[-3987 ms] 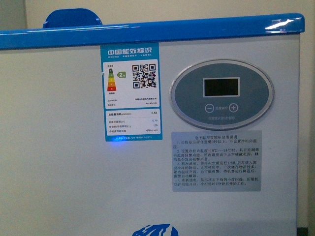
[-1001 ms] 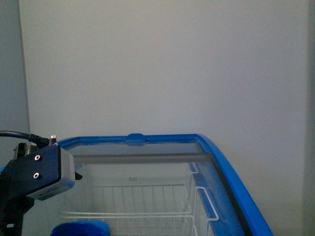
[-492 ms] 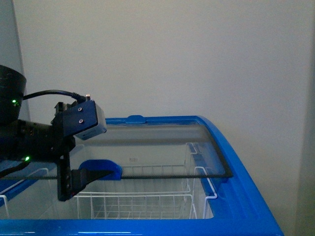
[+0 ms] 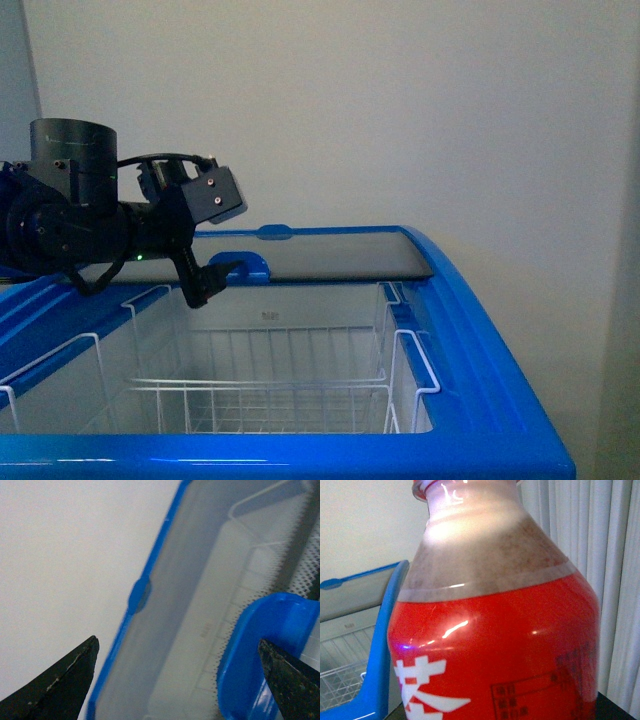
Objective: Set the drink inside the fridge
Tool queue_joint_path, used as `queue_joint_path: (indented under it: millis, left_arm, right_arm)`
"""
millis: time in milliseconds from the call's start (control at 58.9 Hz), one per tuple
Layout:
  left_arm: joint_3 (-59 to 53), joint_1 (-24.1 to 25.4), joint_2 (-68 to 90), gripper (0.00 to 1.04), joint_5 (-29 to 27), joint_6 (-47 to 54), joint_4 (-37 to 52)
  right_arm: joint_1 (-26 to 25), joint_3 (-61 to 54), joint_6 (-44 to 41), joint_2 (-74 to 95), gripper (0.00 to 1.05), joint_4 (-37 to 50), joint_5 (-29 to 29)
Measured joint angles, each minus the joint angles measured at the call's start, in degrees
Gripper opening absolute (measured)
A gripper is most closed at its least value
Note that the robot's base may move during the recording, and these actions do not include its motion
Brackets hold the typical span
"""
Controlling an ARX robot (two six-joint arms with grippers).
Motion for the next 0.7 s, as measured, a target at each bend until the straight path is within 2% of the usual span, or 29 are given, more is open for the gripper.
queue_joint_path:
  millis: [85,170,305,407,492,594,696]
  left_arm:
    - [1.18,-0.28,0.87,0.97,-1.46,-3.15,4.07]
    - [1.31,-0.85,0.79,0.97,-7.19,-7.43,8.26]
    - [-2.8,-1.05,-2.47,0.97,-10.56,-15.28,9.7]
    - [-15.04,-0.94,-11.67,0.97,-13.99,-27.65,7.87]
    - [-28.24,-0.24,-22.88,0.97,-14.32,-40.59,4.76]
    - [-48.83,2.54,-42.34,0.97,-9.55,-54.62,1.33]
    - [-62.73,6.54,-57.83,0.97,-6.84,-61.13,-4.7]
  right_arm:
    - [0.0,0.0,0.0,0.0,0.4,0.0,-0.02]
    - [0.0,0.0,0.0,0.0,0.4,0.0,-0.02]
    - [0.0,0.0,0.0,0.0,0.4,0.0,0.07]
    - [0.0,0.0,0.0,0.0,0.4,0.0,-0.02]
    - [0.0,0.0,0.0,0.0,0.4,0.0,0.0]
    - [0.0,0.0,0.0,0.0,0.4,0.0,0.02]
    - [0.0,0.0,0.0,0.0,0.4,0.0,0.0]
